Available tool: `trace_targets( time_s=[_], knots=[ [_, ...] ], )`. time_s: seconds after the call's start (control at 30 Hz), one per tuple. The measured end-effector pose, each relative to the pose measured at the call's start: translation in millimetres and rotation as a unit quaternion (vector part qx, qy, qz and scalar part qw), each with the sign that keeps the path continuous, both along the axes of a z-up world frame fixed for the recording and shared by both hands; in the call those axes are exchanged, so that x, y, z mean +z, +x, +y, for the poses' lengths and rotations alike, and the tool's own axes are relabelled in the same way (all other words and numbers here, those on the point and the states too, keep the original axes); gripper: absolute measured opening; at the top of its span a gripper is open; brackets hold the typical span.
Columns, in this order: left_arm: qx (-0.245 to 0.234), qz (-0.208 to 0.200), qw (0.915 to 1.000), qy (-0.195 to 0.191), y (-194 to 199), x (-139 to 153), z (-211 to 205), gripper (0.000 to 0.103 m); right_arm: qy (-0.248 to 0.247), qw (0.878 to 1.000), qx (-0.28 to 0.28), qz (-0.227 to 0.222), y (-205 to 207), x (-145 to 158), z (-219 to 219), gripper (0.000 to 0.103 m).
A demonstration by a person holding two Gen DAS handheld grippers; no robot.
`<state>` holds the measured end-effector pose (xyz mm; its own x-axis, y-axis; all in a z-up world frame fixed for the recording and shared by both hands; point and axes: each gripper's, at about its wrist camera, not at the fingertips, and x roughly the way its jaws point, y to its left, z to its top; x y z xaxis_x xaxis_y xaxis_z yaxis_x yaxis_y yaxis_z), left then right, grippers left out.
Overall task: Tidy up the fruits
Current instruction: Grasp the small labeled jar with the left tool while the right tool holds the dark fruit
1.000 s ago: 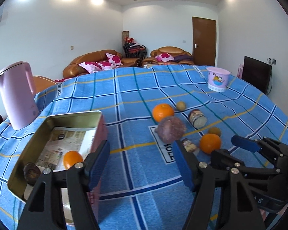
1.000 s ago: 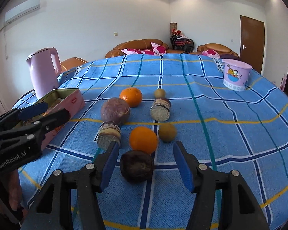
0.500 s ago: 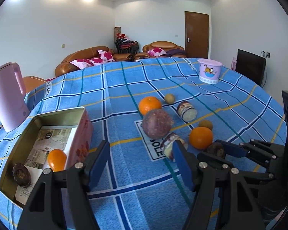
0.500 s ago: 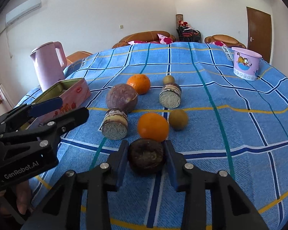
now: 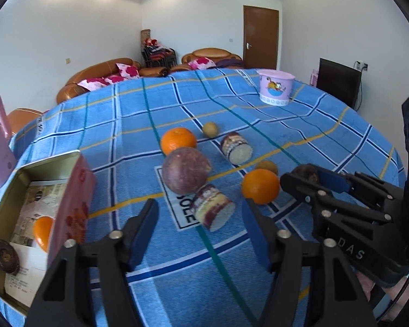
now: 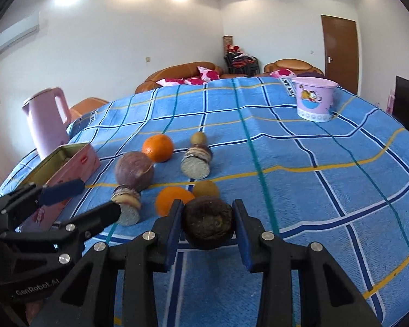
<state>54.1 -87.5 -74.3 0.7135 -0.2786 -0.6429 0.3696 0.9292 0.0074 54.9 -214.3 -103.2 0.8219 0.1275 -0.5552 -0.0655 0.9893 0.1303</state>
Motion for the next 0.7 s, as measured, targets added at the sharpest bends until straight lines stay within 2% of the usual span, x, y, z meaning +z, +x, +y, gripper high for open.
trace_targets(
  time_s=[0.2,0.37,0.53,0.57,0.7],
  knots=[
    [-0.021,0.033,0.9993,0.001,9.7,-7.6,-8.0,0.038,0.0,1.0,-0.005,-0.007,-0.5,0.8,-1.7,0.039],
    [-0.024,0.042,0.9988,-0.012,10.5,-8.8,-5.1,0.035,0.014,1.0,0.001,-0.004,0.7,-0.3,-5.1,0.039],
    [-0.023,0.027,0.9993,-0.012,6.1,-7.2,-4.0,0.031,0.015,1.0,0.005,-0.015,-2.9,0.5,-3.9,0.039],
    [-0.022,0.025,0.9994,-0.013,5.3,-6.8,-3.8,0.027,0.016,1.0,0.005,-0.016,-3.4,0.6,-4.0,0.039],
    [-0.023,0.017,0.9995,-0.015,3.5,-5.5,-2.6,0.026,0.015,1.0,0.007,-0.019,-3.7,0.6,-4.0,0.039]
  ],
)
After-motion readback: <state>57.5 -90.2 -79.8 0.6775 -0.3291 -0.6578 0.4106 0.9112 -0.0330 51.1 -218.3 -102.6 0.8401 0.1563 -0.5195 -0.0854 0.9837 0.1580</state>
